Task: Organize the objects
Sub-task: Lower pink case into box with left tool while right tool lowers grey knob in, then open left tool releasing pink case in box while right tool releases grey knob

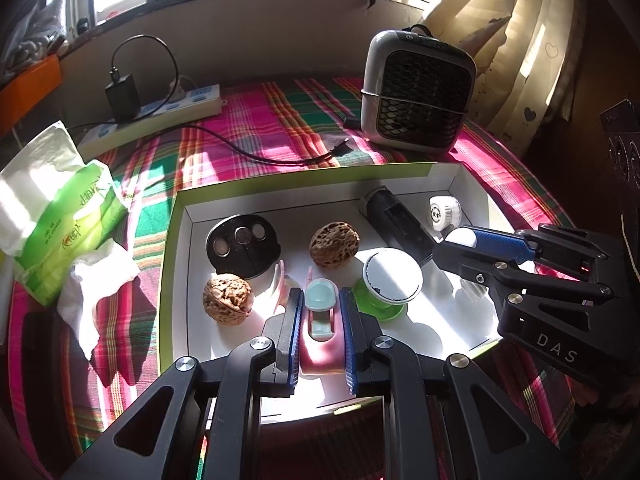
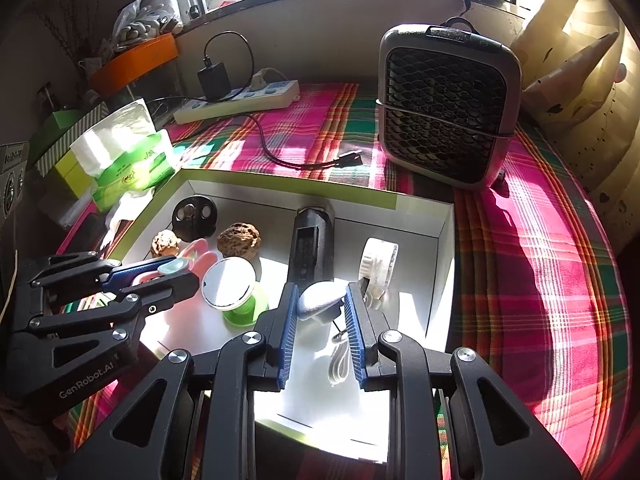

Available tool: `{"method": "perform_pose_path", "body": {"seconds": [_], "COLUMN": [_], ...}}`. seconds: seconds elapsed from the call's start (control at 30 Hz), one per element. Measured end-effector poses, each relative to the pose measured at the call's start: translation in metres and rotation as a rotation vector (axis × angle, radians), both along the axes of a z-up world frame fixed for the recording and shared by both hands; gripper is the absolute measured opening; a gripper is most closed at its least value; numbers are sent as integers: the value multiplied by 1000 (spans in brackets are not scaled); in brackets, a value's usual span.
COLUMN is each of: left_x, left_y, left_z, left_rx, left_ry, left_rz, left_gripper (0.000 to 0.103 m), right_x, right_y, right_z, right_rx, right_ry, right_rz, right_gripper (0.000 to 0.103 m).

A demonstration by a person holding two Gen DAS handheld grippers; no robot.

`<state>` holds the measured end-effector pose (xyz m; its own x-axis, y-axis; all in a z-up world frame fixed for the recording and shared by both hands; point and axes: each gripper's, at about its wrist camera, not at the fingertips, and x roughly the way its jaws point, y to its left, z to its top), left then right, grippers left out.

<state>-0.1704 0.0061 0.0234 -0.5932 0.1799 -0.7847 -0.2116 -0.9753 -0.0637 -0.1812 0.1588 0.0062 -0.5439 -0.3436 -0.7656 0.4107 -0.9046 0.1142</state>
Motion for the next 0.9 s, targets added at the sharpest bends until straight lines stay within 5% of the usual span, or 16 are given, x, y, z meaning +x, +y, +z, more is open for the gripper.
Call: {"method": "perform_pose_path", "body": {"seconds": [0.9], "left_x": [-3], "left_y": [2], "left_z": [-1], "left_rx": [-5], "left_ry": [7], "left_rz": [-4], "left_gripper": [22], "right_x": [6], "right_y": [-9], "right_z": [-3], "right_rx": [87], "right_ry": [71], "right_rz": [12], "right_gripper": [25]}}
